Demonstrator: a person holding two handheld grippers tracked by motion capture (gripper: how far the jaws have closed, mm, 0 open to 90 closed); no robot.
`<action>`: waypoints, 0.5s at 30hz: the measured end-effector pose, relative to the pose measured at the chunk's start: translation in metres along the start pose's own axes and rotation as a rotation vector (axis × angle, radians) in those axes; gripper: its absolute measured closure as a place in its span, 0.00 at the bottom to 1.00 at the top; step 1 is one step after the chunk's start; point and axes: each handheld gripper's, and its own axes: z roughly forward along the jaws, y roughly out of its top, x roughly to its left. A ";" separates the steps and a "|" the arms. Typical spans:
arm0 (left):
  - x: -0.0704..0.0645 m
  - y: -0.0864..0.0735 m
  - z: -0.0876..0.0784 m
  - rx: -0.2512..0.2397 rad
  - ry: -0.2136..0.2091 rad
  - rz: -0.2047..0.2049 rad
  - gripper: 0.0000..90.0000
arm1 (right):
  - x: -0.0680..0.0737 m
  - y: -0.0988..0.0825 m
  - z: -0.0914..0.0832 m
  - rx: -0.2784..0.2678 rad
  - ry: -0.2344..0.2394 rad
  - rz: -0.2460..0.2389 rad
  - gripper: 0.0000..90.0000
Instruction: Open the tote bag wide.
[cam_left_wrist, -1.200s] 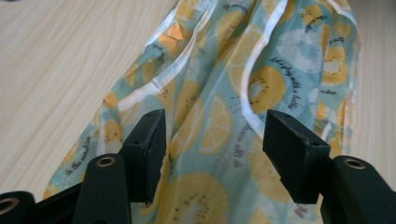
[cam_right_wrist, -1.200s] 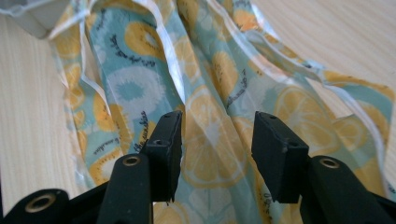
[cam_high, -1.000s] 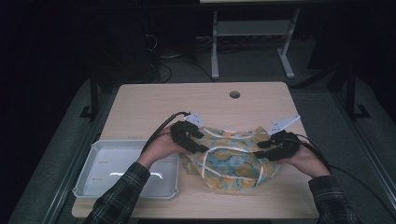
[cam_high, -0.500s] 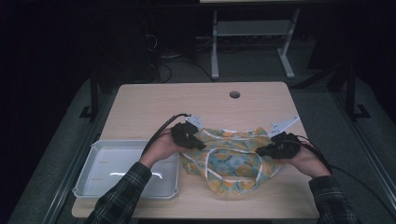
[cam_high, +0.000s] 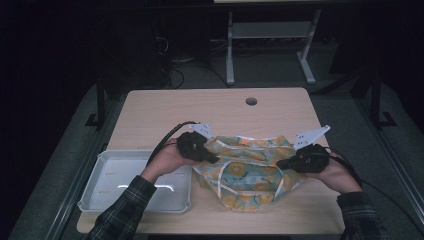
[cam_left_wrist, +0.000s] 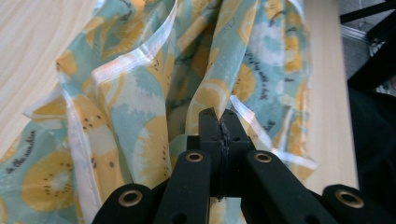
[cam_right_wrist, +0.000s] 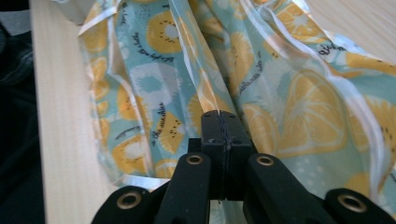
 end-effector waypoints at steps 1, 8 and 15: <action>-0.003 0.000 -0.002 -0.002 -0.008 0.003 1.00 | 0.002 0.000 -0.001 0.000 0.005 -0.004 0.99; -0.021 -0.007 -0.004 0.009 -0.029 0.028 1.00 | 0.014 -0.003 -0.002 0.010 0.036 -0.019 0.99; -0.034 -0.019 0.005 0.050 -0.061 0.033 1.00 | 0.026 -0.013 0.005 0.053 0.072 -0.032 0.99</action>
